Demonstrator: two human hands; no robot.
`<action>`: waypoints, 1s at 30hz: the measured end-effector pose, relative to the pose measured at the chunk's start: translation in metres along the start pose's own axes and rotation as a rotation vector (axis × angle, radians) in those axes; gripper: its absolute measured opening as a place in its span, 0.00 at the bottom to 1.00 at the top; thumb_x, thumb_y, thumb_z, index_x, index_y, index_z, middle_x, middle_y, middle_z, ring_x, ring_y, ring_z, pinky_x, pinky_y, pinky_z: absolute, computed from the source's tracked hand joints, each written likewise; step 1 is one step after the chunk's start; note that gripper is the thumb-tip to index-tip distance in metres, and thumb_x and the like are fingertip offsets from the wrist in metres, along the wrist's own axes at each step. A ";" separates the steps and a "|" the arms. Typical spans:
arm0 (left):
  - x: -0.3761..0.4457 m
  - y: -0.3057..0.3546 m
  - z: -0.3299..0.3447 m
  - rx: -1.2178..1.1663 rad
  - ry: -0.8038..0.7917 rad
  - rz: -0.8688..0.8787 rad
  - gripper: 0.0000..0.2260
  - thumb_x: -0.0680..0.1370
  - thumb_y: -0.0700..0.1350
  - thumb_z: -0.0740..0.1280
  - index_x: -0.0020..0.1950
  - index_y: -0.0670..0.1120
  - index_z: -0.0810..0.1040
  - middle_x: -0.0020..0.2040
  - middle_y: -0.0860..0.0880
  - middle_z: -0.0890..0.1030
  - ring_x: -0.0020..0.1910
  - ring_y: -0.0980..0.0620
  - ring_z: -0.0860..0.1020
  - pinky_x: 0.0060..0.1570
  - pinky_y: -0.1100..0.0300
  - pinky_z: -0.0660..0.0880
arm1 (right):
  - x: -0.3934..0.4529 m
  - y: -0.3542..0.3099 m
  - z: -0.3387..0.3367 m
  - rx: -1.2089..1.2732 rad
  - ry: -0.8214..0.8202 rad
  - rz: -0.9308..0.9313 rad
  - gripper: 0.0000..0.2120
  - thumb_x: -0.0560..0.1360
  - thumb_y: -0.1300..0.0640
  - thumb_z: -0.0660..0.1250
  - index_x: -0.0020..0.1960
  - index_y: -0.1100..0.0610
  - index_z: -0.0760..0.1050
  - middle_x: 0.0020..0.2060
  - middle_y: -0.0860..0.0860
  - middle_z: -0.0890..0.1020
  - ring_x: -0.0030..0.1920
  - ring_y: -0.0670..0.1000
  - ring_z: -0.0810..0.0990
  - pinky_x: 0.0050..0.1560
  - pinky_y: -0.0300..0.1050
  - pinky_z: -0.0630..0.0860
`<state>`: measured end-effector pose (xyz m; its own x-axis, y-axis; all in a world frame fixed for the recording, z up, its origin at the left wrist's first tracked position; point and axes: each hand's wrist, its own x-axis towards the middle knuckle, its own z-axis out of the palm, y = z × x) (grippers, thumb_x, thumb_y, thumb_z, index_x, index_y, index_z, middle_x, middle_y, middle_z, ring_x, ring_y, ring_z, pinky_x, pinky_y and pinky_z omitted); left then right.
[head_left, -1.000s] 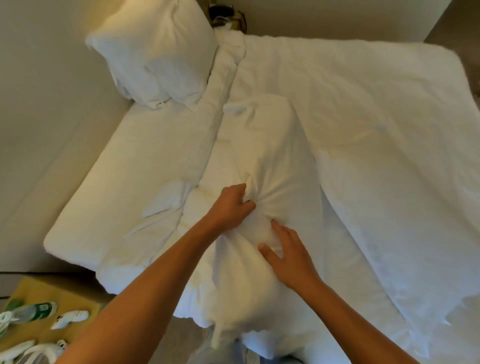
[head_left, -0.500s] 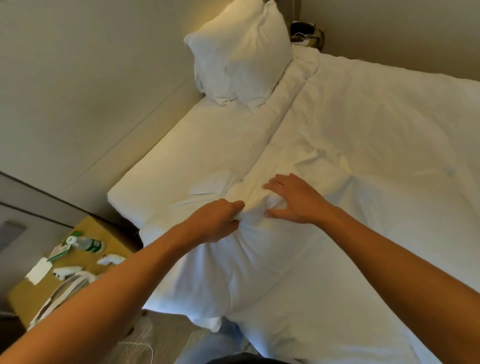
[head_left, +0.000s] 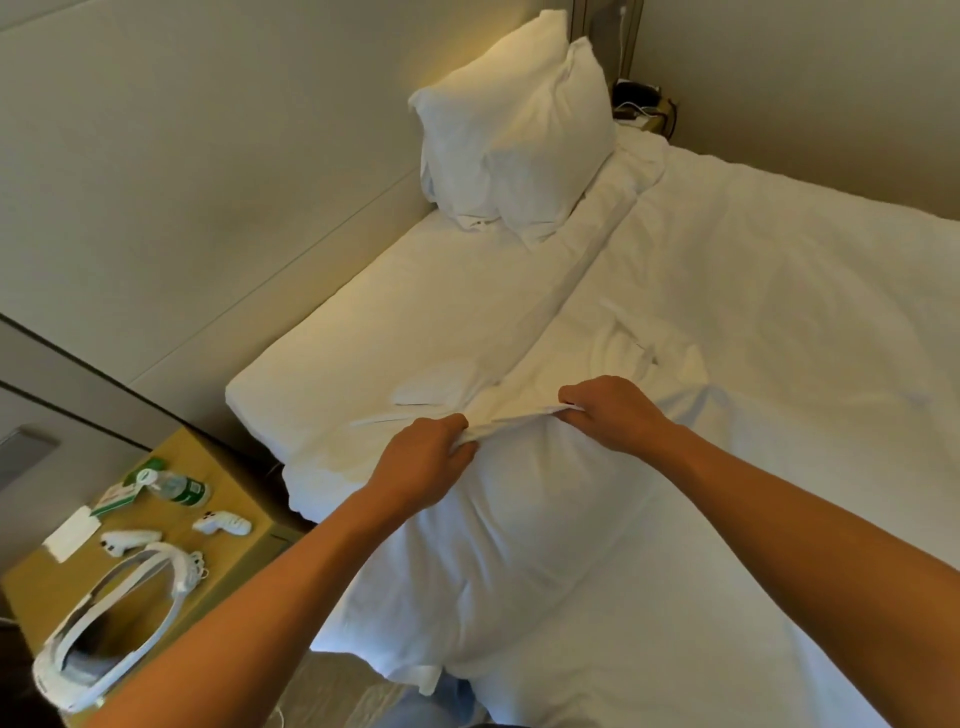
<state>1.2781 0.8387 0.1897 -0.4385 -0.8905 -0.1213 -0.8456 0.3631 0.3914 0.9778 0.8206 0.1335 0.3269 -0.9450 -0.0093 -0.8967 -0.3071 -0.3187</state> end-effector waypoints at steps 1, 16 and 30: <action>0.002 -0.001 0.000 -0.002 0.008 -0.011 0.12 0.82 0.54 0.63 0.46 0.46 0.75 0.38 0.46 0.80 0.37 0.45 0.78 0.35 0.51 0.72 | -0.002 -0.003 -0.001 0.010 0.006 0.020 0.18 0.83 0.43 0.63 0.41 0.53 0.70 0.31 0.47 0.73 0.31 0.52 0.72 0.30 0.46 0.60; 0.025 -0.008 -0.076 0.031 0.389 0.067 0.06 0.82 0.45 0.62 0.50 0.48 0.78 0.42 0.50 0.81 0.40 0.47 0.77 0.36 0.54 0.72 | -0.017 -0.079 -0.079 0.466 0.265 0.234 0.25 0.80 0.46 0.70 0.28 0.49 0.66 0.23 0.45 0.67 0.26 0.45 0.64 0.28 0.36 0.61; 0.031 -0.044 -0.031 0.114 0.215 0.105 0.08 0.83 0.43 0.63 0.56 0.45 0.81 0.48 0.46 0.77 0.48 0.45 0.74 0.36 0.54 0.71 | -0.048 -0.056 -0.012 0.240 0.108 0.414 0.15 0.76 0.39 0.71 0.36 0.45 0.74 0.34 0.44 0.76 0.34 0.44 0.75 0.34 0.42 0.68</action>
<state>1.3108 0.7868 0.1967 -0.4616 -0.8795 0.1157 -0.8328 0.4746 0.2850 1.0083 0.8816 0.1631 -0.0870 -0.9924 -0.0874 -0.8466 0.1199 -0.5186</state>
